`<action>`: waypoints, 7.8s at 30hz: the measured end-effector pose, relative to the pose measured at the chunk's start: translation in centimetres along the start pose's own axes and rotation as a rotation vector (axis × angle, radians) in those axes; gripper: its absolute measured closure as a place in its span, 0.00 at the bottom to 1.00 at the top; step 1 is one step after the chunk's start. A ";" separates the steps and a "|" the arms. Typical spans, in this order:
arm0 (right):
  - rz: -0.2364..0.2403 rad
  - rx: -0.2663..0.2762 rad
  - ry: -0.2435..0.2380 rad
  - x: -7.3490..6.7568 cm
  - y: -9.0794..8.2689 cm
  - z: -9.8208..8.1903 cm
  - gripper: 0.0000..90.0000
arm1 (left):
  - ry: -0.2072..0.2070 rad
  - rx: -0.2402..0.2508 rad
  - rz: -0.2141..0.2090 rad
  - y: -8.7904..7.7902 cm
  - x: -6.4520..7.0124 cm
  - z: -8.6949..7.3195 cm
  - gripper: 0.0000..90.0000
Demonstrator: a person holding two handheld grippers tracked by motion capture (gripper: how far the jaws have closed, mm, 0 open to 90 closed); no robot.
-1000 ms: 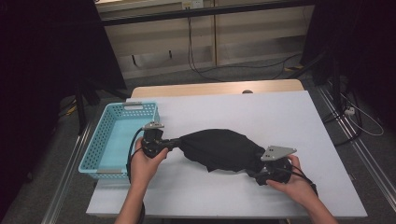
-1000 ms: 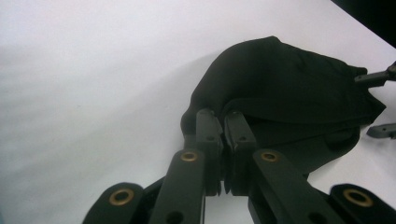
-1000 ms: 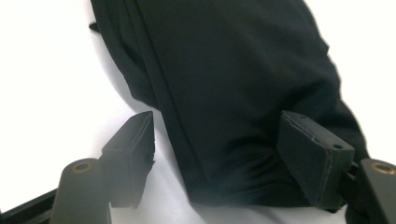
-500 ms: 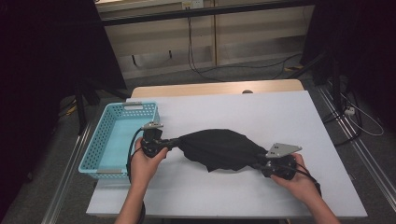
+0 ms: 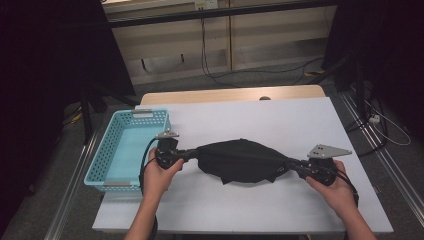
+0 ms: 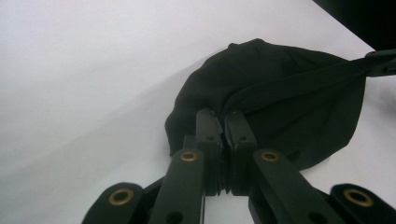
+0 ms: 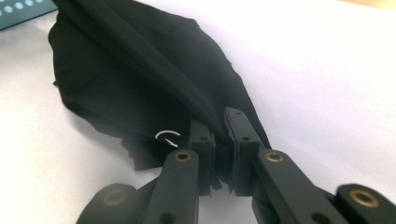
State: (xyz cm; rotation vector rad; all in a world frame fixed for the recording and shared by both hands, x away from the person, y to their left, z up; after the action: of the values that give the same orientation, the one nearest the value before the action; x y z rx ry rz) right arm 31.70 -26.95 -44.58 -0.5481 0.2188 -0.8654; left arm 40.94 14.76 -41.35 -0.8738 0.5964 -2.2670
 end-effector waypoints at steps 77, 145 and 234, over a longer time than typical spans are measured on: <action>-0.021 -0.021 0.051 0.4 0.3 -0.2 0.91 | 0.271 0.045 0.024 4.3 -0.1 -1.2 0.36; -0.004 0.151 0.087 0.5 0.0 1.5 0.94 | 0.045 0.021 -0.048 0.6 -0.3 0.5 0.94; -0.289 0.082 0.149 10.1 7.6 14.9 0.40 | -0.058 0.185 0.092 5.0 -4.5 14.3 0.26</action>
State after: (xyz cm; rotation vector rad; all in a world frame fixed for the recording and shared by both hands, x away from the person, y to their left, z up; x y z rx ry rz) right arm 49.06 -25.26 -35.79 -0.4441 0.2423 -1.1926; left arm 55.68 11.75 -36.59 -0.8007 0.3859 -2.1667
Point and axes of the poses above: each handheld gripper's, and its own axes: y roughly forward along the jaws, z roughly out of its top, x roughly to its right, the point moved 1 cm from there along y, roughly forward along the jaws, and after that the axes turned 9 degrees about -y, right-handed, at the moved point
